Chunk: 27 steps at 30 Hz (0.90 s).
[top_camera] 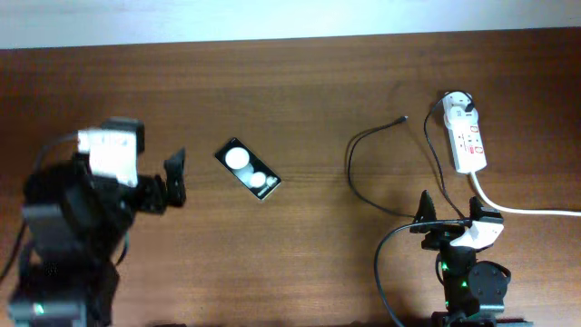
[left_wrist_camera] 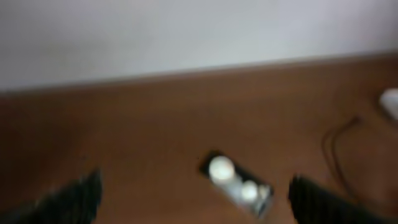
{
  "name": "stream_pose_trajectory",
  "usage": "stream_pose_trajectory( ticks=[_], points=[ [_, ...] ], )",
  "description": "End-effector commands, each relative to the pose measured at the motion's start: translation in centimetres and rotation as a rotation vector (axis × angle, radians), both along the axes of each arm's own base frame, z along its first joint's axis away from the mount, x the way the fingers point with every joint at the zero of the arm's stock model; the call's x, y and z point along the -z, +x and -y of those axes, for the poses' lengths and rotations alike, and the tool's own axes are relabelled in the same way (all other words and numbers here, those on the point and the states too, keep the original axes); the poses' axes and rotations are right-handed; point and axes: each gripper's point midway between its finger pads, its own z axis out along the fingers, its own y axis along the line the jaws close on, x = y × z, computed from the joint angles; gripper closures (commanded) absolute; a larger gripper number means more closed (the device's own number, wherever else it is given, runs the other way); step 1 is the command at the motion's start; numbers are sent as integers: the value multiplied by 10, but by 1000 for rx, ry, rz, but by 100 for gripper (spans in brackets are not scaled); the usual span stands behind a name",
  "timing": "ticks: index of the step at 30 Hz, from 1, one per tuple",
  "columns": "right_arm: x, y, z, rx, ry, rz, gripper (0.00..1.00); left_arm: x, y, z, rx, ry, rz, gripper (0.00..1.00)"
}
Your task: Plug charger to phone and switch on socket
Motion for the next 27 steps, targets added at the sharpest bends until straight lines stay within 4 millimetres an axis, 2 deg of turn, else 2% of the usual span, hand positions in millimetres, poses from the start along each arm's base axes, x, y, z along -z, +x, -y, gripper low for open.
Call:
stream_pose_trajectory(
  ticks=[1, 2, 3, 7, 9, 10, 11, 13, 17, 18, 20, 22, 24, 27],
  points=[
    [3, 0, 0, 0, -7, -5, 1, -3, -12, 33, 174, -107, -185, 1],
    [3, 0, 0, 0, -7, -5, 1, 14, -28, 52, 263, -190, -306, 1],
    [3, 0, 0, 0, -7, -5, 1, 32, -40, 53, 256, -212, -419, 1],
    [3, 0, 0, 0, -7, -5, 2, 48, -34, 54, 229, -256, -512, 1],
    [3, 0, 0, 0, -7, -5, 1, 61, -25, 40, 34, -342, -597, 1],
    [3, 0, 0, 0, -7, -5, 1, 73, -20, 24, -149, -374, -647, 1],
    [3, 0, 0, 0, -7, -5, 1, 81, -15, 16, -279, -391, -674, 1],
    [3, 0, 0, 0, -7, -4, 1, 97, -6, 12, -489, -385, -701, 1],
    [3, 0, 0, 0, -7, -5, 1, 116, 33, 39, -641, -384, -748, 1],
    [3, 0, 0, 0, -7, -5, 1, 134, 56, 57, -686, -394, -800, 1],
    [3, 0, 0, 0, -7, -5, 1, 157, 72, 68, -750, -407, -846, 1],
    [3, 0, 0, 0, -7, -5, 1, 190, 92, 82, -769, -429, -896, 1],
    [3, 0, 0, 0, -7, -5, 1, 230, 101, 90, -789, -399, -975, 1],
    [3, 0, 0, 0, -7, -5, 1, 275, 100, 104, -790, -394, -1107, 1]
  ],
)
